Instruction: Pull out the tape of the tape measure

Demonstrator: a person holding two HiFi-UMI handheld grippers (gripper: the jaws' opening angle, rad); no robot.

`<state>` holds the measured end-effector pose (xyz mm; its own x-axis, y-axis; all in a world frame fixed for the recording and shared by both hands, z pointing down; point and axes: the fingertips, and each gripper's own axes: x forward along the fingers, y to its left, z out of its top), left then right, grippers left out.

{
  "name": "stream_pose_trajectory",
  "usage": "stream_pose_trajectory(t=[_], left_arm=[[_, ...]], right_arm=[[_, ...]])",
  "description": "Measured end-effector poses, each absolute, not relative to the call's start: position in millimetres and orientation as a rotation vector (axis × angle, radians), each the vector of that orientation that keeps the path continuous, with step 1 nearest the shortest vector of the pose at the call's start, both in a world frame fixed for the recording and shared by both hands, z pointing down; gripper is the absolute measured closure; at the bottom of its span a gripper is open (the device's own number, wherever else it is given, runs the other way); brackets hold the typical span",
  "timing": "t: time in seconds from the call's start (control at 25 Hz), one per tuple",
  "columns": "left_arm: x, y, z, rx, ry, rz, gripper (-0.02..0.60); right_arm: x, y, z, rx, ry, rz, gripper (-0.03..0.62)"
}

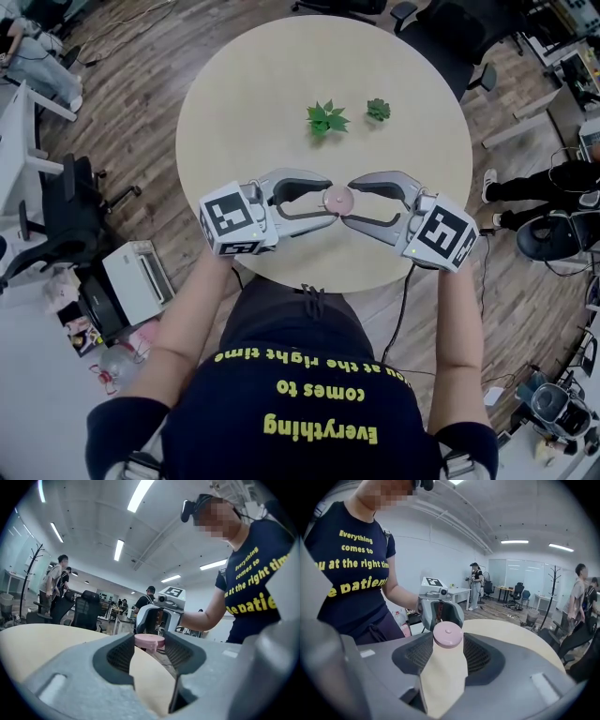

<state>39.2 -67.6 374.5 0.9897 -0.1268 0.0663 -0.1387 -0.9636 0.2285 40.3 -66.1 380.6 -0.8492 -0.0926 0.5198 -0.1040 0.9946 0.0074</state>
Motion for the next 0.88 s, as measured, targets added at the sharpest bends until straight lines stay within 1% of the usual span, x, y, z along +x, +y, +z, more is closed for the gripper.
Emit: stream_pose_trajectory(t=[0.2,0.56,0.88], left_arm=[[36.3,-76.6,367.6,2.799,-0.189,0.021,0.374],[33.1,-91.4,358.8,2.670,-0.212,-0.029,0.374],[34.8,-93.0,350.8,2.547,-0.162,-0.129,0.374]], right_arm=[[41.9,-70.1,390.0,0.189,-2.469,-0.198,0.379],[30.4,-79.3,368.6,0.289,-2.433,-0.513,0.395],[28.9,-81.0,359.1,0.358,-2.378,-0.714,0.453]])
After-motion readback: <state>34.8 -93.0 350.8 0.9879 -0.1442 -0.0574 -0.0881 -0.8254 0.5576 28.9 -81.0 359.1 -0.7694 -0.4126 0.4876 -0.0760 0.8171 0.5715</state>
